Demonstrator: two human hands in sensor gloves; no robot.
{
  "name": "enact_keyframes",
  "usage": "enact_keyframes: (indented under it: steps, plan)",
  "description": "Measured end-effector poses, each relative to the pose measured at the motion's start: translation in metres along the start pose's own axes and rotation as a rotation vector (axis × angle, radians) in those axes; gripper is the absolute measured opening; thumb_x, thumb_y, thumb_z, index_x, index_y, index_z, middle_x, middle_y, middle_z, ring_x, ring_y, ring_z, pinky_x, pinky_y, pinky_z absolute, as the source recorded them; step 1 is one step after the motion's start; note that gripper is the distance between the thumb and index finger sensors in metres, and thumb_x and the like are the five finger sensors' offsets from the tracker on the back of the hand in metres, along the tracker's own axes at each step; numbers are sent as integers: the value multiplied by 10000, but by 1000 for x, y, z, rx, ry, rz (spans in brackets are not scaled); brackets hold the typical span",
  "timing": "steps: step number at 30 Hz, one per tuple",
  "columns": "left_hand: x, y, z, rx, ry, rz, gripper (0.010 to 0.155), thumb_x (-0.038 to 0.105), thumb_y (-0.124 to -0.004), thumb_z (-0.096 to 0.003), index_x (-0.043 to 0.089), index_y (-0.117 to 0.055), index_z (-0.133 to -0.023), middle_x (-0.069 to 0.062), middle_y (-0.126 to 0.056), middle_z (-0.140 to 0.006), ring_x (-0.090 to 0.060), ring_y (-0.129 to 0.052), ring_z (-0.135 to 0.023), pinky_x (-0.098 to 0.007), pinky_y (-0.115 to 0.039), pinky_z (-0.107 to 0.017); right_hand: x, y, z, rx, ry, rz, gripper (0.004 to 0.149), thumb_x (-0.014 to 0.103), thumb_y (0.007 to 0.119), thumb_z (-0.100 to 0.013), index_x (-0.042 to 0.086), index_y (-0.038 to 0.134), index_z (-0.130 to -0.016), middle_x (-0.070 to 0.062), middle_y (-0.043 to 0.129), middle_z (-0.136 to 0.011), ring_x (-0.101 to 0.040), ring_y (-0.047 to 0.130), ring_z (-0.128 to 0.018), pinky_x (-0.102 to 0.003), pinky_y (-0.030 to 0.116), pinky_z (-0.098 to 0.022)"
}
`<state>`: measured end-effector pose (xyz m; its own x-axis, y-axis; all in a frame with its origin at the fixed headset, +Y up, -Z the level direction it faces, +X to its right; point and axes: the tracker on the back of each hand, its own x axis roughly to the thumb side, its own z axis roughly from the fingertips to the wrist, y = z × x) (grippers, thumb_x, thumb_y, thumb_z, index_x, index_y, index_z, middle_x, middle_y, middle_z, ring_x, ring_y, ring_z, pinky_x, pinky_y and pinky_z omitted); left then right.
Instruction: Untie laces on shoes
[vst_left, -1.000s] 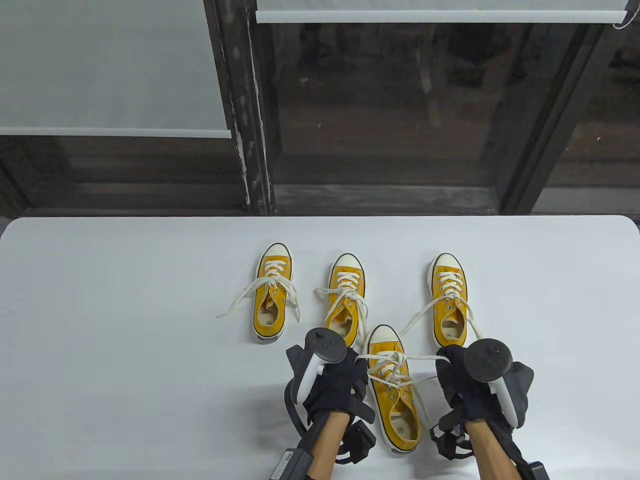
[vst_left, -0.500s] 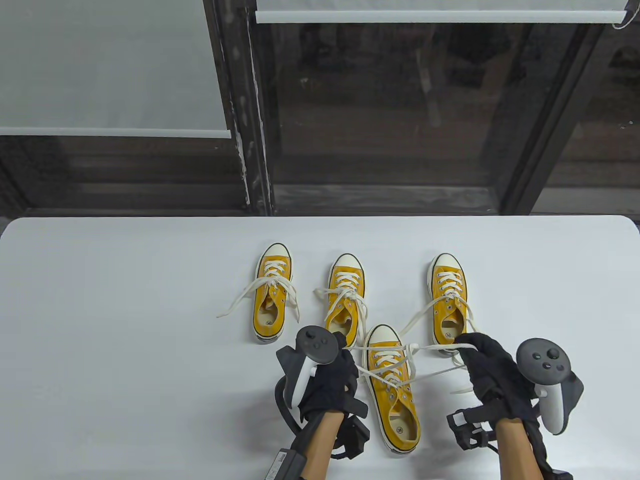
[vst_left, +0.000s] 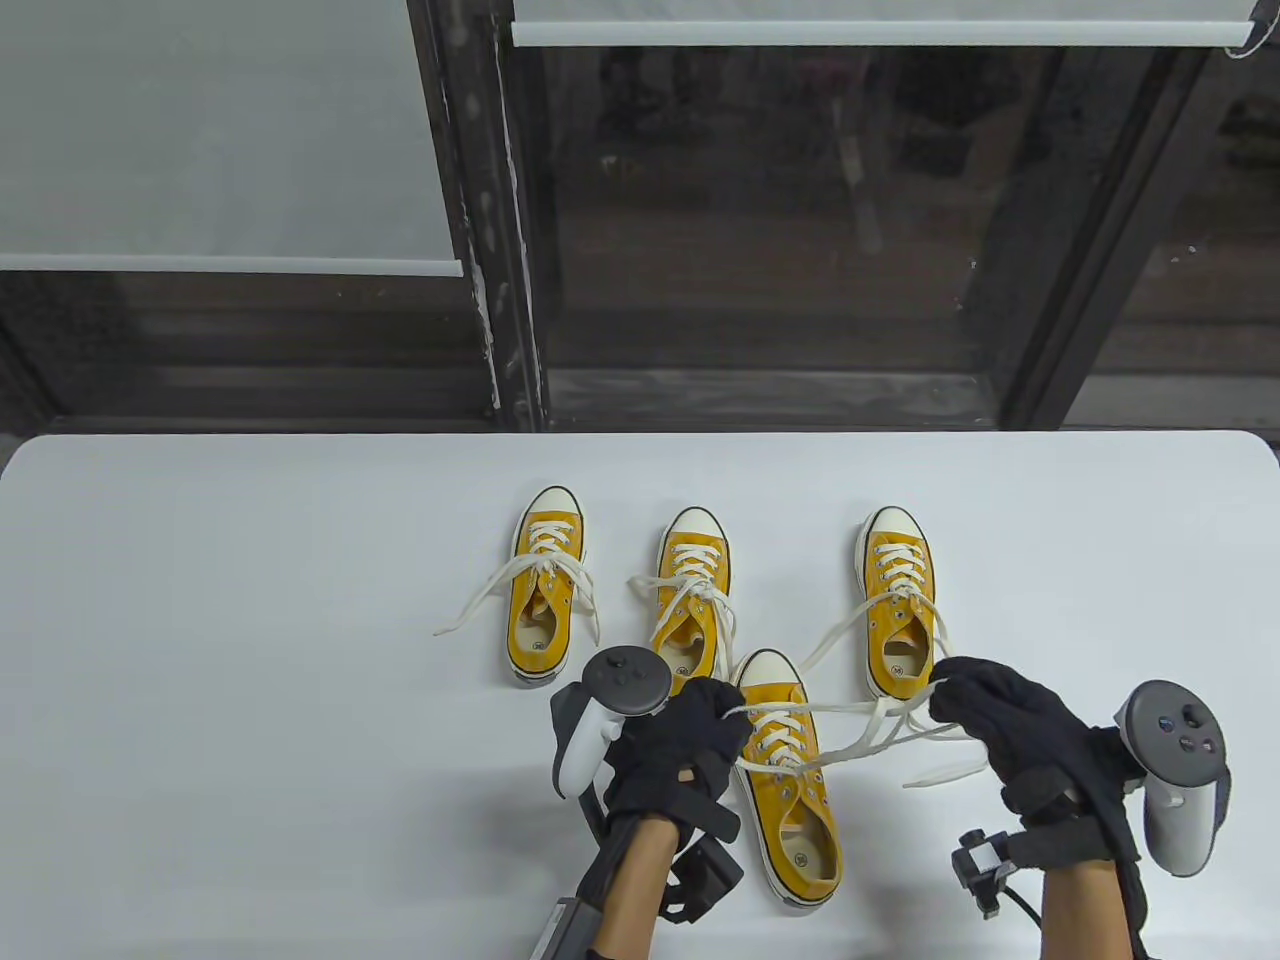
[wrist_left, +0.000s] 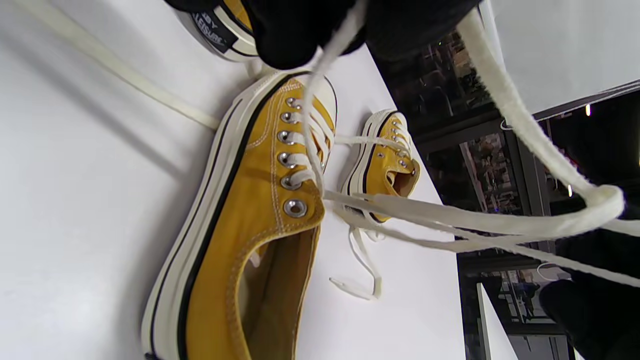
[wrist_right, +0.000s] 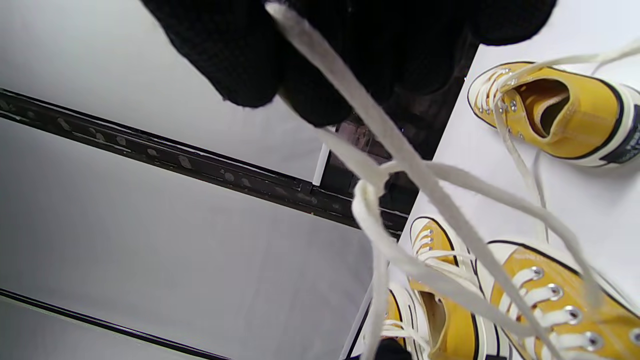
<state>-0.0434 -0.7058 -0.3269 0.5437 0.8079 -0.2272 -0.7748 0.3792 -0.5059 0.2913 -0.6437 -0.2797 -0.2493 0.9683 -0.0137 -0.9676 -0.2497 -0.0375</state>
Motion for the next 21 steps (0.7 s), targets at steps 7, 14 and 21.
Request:
enact_keyframes:
  steps: [7, 14, 21]
  plan:
    - [0, 9, 11, 236, 100, -167, 418, 436, -565, -696, 369, -500, -1104, 116, -650, -923, -139, -647, -1008, -593, -423, -840, 9, -7, 12, -376, 52, 418, 371, 380, 740, -621, 79, 835, -816, -162, 677, -1030, -429, 686, -948, -631, 552, -672]
    - [-1, 28, 29, 419, 131, -138, 410, 432, -575, -688, 325, -553, -1084, 81, -709, -974, -192, -671, -1040, -643, -420, -820, 6, -16, 17, -512, 99, 467, 394, 357, 716, -631, 79, 771, -904, -195, 617, -1057, -455, 638, -963, -633, 536, -677]
    - [6, 56, 61, 542, 88, -46, 420, 467, -679, -648, 253, -693, -1010, -28, -731, -1005, -296, -652, -1045, -679, -403, -796, 3, -32, 24, -593, 124, 337, 411, 365, 692, -641, 59, 742, -911, -222, 560, -1072, -485, 583, -977, -653, 501, -683]
